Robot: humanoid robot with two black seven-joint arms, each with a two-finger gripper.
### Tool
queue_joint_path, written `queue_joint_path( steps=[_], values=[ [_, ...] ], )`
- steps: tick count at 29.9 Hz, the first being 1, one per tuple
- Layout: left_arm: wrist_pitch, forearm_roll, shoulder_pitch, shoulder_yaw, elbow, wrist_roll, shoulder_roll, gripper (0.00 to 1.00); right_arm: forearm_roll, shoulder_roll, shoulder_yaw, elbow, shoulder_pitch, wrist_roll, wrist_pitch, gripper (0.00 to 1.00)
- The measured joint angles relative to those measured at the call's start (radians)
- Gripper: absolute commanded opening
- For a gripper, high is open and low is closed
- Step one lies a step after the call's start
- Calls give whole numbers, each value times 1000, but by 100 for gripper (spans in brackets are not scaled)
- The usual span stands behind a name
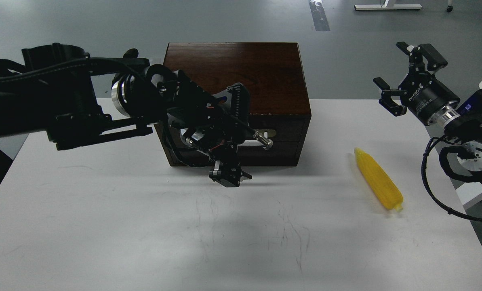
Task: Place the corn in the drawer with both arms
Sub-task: 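Hook the left gripper onto the white drawer handle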
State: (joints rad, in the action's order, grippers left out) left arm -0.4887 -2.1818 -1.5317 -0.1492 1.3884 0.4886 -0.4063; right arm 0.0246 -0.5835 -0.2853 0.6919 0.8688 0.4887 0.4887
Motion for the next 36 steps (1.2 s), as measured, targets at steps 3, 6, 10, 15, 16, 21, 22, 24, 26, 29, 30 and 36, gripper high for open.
queue_joint_path(
  steps=[3,6,10,15,16,21,22,24,26,29,30,36],
  values=[
    [0,0,0,0,-19,0,2,98,0,-8,0,1,-3,0,0,100],
    [0,0,3,0,-29,0,2,98,0,-12,-4,4,-4,0,0,100],
    [0,0,7,-4,-36,0,2,98,0,-17,-8,6,-4,0,0,100],
    [0,0,8,-22,-40,0,6,98,-1,-36,-17,7,-6,0,0,100],
    [0,0,8,-26,-42,0,7,98,-2,-41,-21,7,-7,0,0,100],
    [0,0,7,-36,-58,0,11,98,-3,-64,-29,18,-18,0,0,100],
    [0,0,7,-36,-61,0,13,98,-3,-70,-29,22,-20,0,0,100],
    [0,0,6,-36,-64,0,17,98,-3,-78,-29,28,-21,0,0,100],
    [0,0,6,-37,-66,0,19,98,-3,-83,-30,30,-22,0,0,100],
    [0,0,7,-39,-68,0,20,98,-3,-91,-31,33,-24,0,0,100],
    [0,0,9,-41,-68,0,21,98,-3,-92,-31,34,-25,0,0,100],
    [0,0,11,-66,-82,0,21,98,-3,-101,-35,43,-35,0,0,100]
  ],
)
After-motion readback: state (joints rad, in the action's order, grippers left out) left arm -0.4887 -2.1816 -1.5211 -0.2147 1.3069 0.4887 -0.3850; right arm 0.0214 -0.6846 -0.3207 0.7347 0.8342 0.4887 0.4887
